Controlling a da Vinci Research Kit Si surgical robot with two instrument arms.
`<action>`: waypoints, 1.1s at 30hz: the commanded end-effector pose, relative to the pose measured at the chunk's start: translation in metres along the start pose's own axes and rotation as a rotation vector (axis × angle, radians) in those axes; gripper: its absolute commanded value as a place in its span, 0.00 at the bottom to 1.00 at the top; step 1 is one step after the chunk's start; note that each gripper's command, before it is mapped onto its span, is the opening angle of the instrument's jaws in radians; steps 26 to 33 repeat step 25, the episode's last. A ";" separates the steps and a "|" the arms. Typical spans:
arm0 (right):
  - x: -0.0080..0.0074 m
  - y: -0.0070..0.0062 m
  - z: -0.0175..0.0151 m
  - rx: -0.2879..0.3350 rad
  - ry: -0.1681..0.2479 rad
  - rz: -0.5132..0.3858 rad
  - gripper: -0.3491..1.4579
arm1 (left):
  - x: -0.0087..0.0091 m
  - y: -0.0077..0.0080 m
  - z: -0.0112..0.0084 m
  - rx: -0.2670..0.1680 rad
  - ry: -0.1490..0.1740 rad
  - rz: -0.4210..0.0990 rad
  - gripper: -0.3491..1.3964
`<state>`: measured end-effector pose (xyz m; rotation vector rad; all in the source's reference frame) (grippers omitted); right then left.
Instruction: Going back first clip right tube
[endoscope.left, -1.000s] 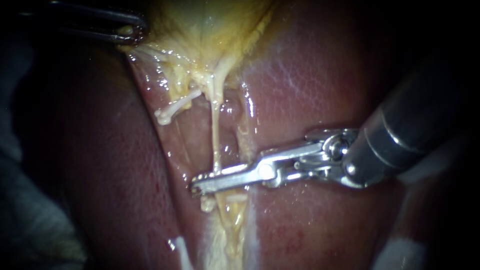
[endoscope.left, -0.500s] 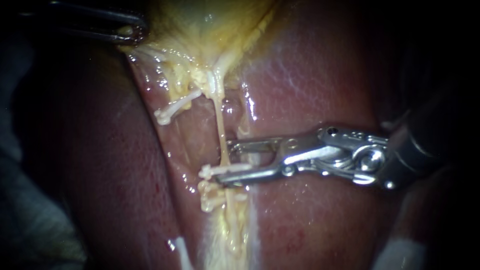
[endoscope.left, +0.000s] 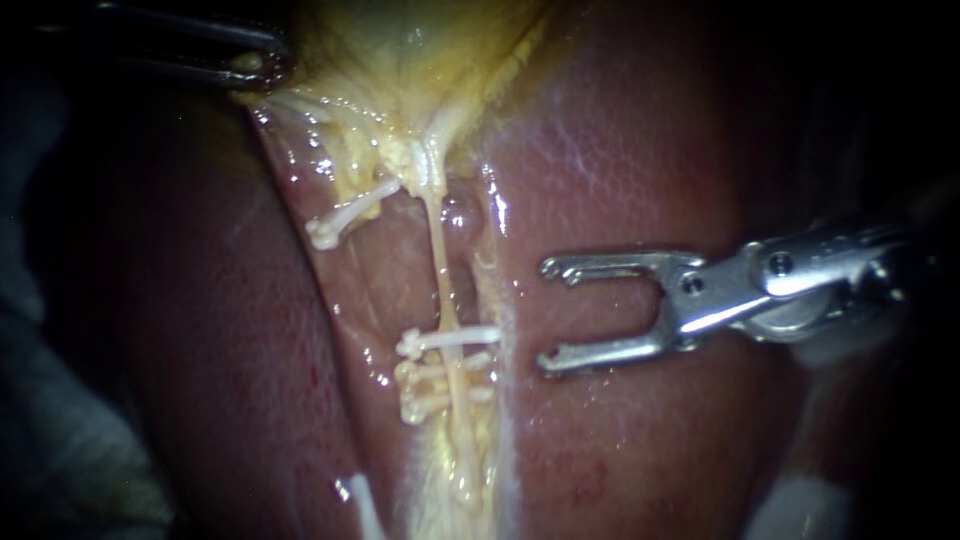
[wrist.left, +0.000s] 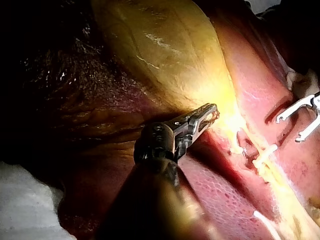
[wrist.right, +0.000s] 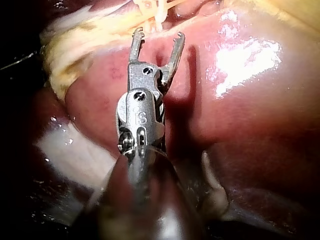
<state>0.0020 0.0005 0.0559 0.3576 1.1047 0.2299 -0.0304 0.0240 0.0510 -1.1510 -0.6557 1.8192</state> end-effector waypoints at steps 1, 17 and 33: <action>0.0003 0.0000 -0.0003 0.000 -0.023 -0.018 0.47 | -0.0001 -0.0001 0.0002 0.002 0.001 0.000 0.00; 0.0009 0.0001 -0.0015 0.004 -0.108 -0.072 0.47 | -0.0036 -0.0025 0.0075 0.005 -0.020 0.019 0.00; 0.0009 0.0001 -0.0019 0.010 -0.107 -0.072 0.47 | -0.0037 -0.0029 0.0071 0.001 -0.029 0.016 0.00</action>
